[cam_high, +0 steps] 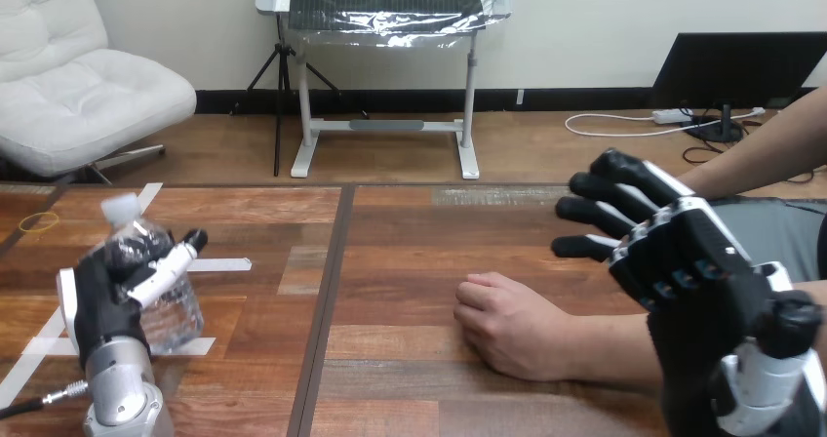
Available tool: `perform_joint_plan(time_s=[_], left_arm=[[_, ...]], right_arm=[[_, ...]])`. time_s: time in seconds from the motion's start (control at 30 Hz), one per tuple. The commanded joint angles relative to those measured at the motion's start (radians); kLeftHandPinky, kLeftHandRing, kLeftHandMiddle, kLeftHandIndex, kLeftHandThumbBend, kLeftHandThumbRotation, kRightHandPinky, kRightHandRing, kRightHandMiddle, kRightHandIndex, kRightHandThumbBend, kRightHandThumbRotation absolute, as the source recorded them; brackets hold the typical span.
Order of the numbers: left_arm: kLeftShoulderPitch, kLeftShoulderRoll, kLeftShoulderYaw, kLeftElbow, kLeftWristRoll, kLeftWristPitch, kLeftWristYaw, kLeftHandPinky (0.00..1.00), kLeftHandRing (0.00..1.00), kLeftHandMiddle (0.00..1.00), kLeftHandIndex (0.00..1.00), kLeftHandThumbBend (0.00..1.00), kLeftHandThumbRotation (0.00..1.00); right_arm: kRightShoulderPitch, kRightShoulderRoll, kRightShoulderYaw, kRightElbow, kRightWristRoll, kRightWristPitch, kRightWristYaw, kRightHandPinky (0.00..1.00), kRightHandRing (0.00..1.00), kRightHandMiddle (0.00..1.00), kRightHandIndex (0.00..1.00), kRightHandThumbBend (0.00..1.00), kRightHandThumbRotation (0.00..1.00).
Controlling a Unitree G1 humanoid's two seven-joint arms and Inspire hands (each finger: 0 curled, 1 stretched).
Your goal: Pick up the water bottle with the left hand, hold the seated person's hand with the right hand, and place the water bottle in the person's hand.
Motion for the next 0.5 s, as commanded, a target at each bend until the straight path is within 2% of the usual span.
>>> perform_joint_plan(time_s=[0.0, 0.1, 0.33, 0.47], left_arm=[[-0.010, -0.020, -0.017, -0.180, 0.017, -0.097, -0.013, 0.24, 0.28, 0.33, 0.38, 0.60, 0.00], [0.015, -0.030, -0.025, -0.237, 0.023, -0.118, -0.017, 0.24, 0.28, 0.32, 0.37, 0.61, 0.00], [0.075, -0.057, -0.044, -0.391, 0.035, -0.124, -0.023, 0.24, 0.27, 0.32, 0.37, 0.62, 0.00], [0.111, -0.071, -0.058, -0.484, 0.045, -0.130, -0.029, 0.23, 0.27, 0.31, 0.36, 0.62, 0.00]], right_arm=[[-0.096, 0.001, -0.016, 0.046, -0.022, -0.020, 0.000, 0.67, 0.77, 0.78, 0.81, 0.91, 0.97], [-0.121, -0.008, -0.028, 0.074, -0.040, -0.026, 0.002, 0.67, 0.77, 0.78, 0.81, 0.90, 0.96], [-0.186, -0.048, -0.058, 0.142, -0.095, -0.052, 0.017, 0.67, 0.76, 0.78, 0.81, 0.86, 0.94], [-0.225, -0.081, -0.080, 0.161, -0.145, -0.041, 0.010, 0.66, 0.75, 0.78, 0.81, 0.86, 0.94]])
